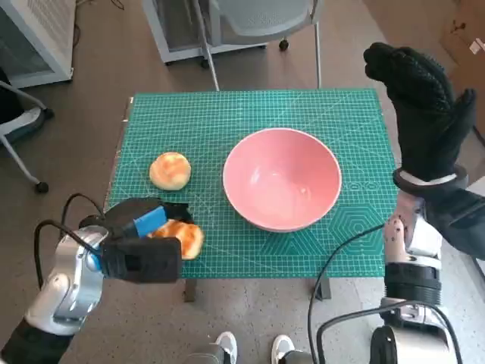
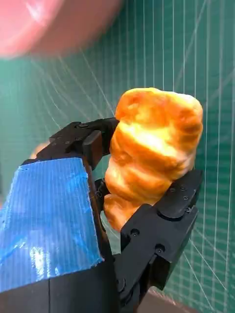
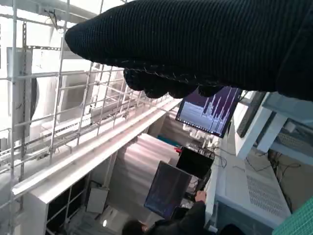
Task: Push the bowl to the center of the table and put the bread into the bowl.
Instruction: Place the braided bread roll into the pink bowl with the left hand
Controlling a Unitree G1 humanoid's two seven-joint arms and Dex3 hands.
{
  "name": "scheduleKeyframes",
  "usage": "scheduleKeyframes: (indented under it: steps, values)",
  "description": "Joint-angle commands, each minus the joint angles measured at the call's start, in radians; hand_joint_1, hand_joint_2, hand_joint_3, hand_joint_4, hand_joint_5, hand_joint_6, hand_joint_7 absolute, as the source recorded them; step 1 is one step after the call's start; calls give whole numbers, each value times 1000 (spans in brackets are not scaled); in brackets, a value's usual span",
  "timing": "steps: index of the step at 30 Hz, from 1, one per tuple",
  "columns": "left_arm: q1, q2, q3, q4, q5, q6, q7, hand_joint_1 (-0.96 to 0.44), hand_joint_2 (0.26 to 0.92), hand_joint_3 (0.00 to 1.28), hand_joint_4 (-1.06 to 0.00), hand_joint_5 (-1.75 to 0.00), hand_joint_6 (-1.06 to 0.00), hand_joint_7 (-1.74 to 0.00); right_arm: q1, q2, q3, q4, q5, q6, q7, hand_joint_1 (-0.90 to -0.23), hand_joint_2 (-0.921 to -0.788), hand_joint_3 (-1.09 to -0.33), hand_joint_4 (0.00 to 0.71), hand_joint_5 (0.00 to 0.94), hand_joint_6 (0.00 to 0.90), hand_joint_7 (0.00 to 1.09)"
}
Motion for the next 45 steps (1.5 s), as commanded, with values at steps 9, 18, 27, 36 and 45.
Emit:
scheduleKeyframes:
  steps: [9, 18, 27, 36, 45]
  values:
    - [-173, -49, 107, -119, -91, -84, 45, 3, 901, 5, -829, -1072, -721, -1006, 15, -9, -3, 27, 13, 5, 16, -650, -921, -608, 258, 0, 355, 6]
    - [-351, -172, 53, -26, -65, -167, 141, 3, 903, 6, -776, -987, -758, -1106, 20, -14, -5, 18, 16, 7, 20, -649, -921, -610, 264, 3, 357, 6]
    - [-493, -289, -58, 256, 0, -302, 240, 2, 916, 12, -741, -1113, -717, -1066, 33, -22, -5, -3, 25, 10, 21, -648, -921, -612, 266, 3, 358, 6]
    - [-629, -386, -160, 604, 71, -412, 309, 0, 919, 25, -749, -1155, -676, -1060, 57, -28, -7, -38, 29, 15, 17, -645, -921, -611, 272, 4, 358, 5]
    - [-706, -439, -200, 876, 94, -486, 350, 0, 920, 44, -739, -1131, -632, -1137, 77, -33, -13, -59, 19, 10, -2, -650, -921, -611, 268, 1, 348, 0]
